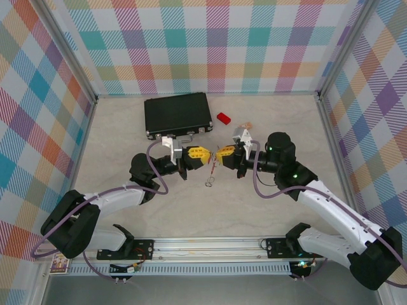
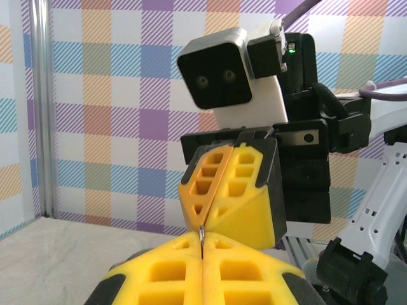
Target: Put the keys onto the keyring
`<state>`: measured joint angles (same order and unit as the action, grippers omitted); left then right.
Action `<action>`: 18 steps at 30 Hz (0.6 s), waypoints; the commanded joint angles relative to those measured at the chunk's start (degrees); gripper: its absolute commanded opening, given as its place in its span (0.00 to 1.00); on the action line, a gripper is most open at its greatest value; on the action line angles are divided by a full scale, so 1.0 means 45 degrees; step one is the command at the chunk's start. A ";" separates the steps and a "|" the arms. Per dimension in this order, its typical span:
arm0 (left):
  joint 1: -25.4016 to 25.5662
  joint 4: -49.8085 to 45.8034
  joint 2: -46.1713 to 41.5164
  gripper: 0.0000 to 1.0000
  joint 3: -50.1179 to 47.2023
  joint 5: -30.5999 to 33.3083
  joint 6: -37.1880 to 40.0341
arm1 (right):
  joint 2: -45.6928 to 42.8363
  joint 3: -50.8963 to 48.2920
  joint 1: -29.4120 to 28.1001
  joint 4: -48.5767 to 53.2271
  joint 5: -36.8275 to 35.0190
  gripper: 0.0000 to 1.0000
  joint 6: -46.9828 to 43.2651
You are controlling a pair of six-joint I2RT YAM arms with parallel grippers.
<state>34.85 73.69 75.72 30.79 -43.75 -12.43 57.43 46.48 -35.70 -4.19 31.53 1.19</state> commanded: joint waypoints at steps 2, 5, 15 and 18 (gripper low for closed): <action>0.0068 0.0573 0.0207 0.00 0.0434 -0.0415 -0.0216 | 0.0043 -0.0027 -0.0054 -0.0264 0.0549 0.00 -0.0079; 0.0068 0.0539 0.0175 0.00 0.0301 -0.0294 0.0092 | -0.0294 -0.0228 -0.0044 -0.0395 0.0161 0.00 -0.0120; 0.0058 -0.0261 0.0021 0.00 0.0022 -0.0134 0.1610 | -0.0594 -0.0244 -0.0047 -0.0164 -0.0251 0.00 -0.0437; 0.0068 -0.0708 -0.0085 0.00 0.0168 -0.0524 0.1570 | -0.0556 -0.0305 -0.0049 -0.0344 -0.0240 0.00 -0.0575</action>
<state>34.85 71.48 76.42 30.92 -43.64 -6.96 55.66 45.56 -35.70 -4.19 30.41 0.34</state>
